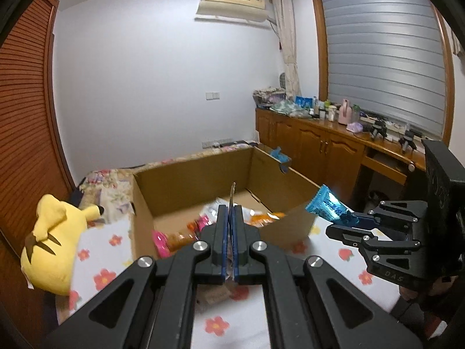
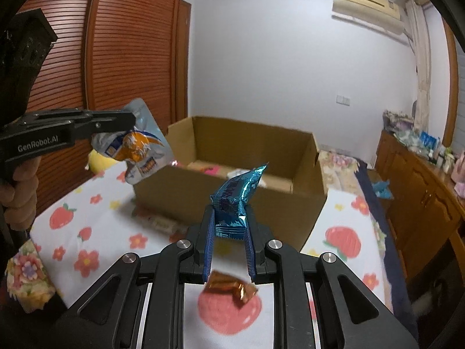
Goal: Organize snacks
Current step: 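Lift the blue packet with the right tool while the left tool carries the silver packet over the box, then open both tools over the box to drop the blue and silver packets, then move the right tool over the gold foil packet while the left tool approaches the white bar packet, then close the right tool on the gold foil packet while the left tool grasps the white bar packet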
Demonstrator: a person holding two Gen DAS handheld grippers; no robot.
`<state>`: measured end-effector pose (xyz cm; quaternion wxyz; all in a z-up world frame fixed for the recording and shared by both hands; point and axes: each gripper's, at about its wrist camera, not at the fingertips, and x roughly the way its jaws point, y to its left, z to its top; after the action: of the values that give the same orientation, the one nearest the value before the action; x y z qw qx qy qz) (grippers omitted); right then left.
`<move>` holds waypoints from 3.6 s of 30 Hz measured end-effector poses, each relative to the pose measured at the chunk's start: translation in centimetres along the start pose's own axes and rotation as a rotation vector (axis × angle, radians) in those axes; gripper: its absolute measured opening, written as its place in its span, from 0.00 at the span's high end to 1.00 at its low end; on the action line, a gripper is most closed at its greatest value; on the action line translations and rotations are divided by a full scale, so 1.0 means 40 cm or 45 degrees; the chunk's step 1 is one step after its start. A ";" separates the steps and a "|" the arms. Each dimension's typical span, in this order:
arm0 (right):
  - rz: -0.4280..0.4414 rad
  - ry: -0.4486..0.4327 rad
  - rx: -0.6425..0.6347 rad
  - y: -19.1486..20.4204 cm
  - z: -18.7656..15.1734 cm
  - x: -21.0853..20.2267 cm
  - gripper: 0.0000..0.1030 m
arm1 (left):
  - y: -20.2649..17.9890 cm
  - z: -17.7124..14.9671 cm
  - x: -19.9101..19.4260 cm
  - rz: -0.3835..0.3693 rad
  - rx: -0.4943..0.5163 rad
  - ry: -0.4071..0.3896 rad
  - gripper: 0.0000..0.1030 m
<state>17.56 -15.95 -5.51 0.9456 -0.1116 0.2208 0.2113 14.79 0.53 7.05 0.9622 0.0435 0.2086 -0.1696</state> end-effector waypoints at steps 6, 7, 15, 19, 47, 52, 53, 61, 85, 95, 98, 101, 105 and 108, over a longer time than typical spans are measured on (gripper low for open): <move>-0.006 -0.040 -0.033 -0.021 0.065 0.038 0.84 | 0.040 0.044 0.053 0.052 0.002 -0.016 1.00; -0.008 -0.045 -0.036 -0.026 0.076 0.047 0.84 | 0.042 0.044 0.063 0.064 0.011 -0.014 1.00; -0.008 -0.043 -0.044 -0.062 0.113 0.109 0.84 | 0.095 0.047 0.147 0.105 -0.026 0.018 1.00; 0.004 -0.012 -0.042 -0.077 0.122 0.148 0.84 | 0.113 0.037 0.192 0.118 -0.045 0.052 1.00; -0.033 0.083 0.002 -0.109 0.084 0.172 0.58 | 0.112 -0.009 0.235 0.100 -0.078 0.134 0.69; 0.003 0.106 0.049 -0.104 0.063 0.131 0.56 | 0.097 -0.026 0.183 0.064 -0.086 0.118 0.61; 0.012 0.111 0.056 -0.102 0.057 0.123 0.56 | 0.094 -0.031 0.175 0.061 -0.084 0.118 0.58; 0.063 0.189 0.084 -0.073 -0.007 0.075 0.53 | 0.074 -0.106 0.133 0.036 -0.097 0.167 0.48; 0.155 0.429 0.124 -0.046 -0.150 0.193 0.53 | 0.024 -0.290 0.235 0.082 -0.096 0.380 0.45; 0.169 0.474 0.131 -0.057 -0.172 0.209 0.52 | 0.032 -0.300 0.278 0.096 -0.119 0.465 0.45; 0.169 0.478 0.122 -0.057 -0.173 0.209 0.51 | 0.031 -0.307 0.292 0.099 -0.113 0.506 0.43; 0.165 0.479 0.111 -0.057 -0.172 0.209 0.51 | 0.030 -0.308 0.297 0.093 -0.110 0.516 0.42; 0.163 0.473 0.102 -0.048 -0.171 0.211 0.50 | 0.031 -0.312 0.308 0.081 -0.112 0.543 0.38; 0.155 0.461 0.097 -0.037 -0.168 0.211 0.50 | 0.030 -0.315 0.311 0.065 -0.116 0.556 0.38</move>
<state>22.60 -16.34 -15.17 0.8795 -0.0983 0.4015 0.2360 20.98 -0.24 -9.58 0.8992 0.0411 0.4180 -0.1222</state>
